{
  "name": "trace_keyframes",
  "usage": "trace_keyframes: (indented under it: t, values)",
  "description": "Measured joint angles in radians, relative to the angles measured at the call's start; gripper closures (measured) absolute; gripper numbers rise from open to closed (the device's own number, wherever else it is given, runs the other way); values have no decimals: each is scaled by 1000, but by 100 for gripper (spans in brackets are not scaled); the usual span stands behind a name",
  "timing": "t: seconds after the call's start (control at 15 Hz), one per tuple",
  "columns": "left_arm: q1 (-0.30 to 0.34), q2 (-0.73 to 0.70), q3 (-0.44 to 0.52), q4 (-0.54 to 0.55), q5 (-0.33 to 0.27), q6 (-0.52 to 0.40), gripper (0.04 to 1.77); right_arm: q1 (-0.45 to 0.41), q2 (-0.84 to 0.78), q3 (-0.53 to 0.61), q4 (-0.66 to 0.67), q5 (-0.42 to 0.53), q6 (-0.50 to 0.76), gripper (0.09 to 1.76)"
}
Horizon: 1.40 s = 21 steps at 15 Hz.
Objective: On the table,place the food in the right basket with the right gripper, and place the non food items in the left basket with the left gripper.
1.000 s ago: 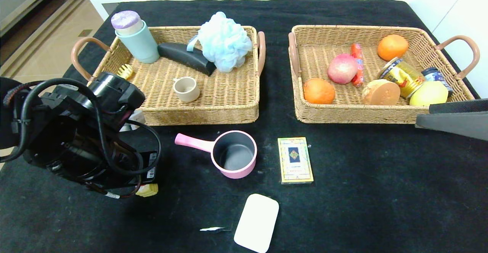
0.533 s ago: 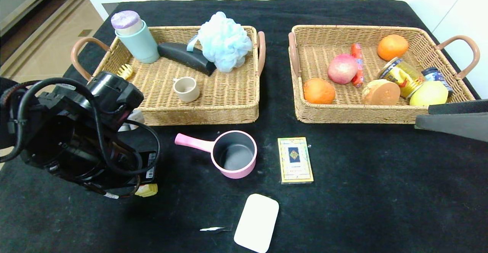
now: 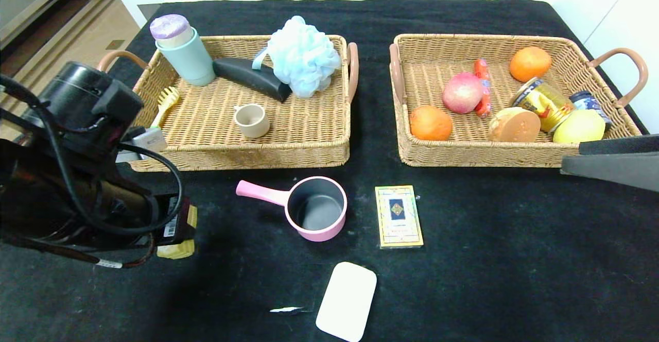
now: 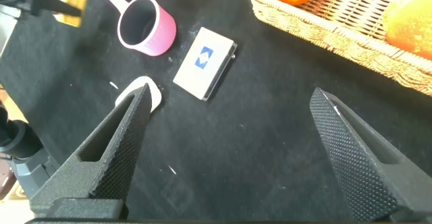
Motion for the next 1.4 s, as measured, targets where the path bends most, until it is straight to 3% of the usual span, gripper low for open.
trace_keyframes:
  t: [0.27,0.67,0.93,1.13,1.4]
  values:
    - [-54,-51,-11,7,-4,33,147,-1,0,0,0,0,0,14]
    - [-216,-74,-55,-15,-17,34,147,-6,-8,-1,0,0,0,14]
    - [-325,-64,-100,-114,-108,31,147,-7,-8,-1,0,0,0,14]
    - [-409,-37,-114,-173,-142,20,147,-7,-8,-2,0,0,0,14]
    - [-514,25,-103,-270,-194,-57,147,-7,-5,-3,0,0,0,14]
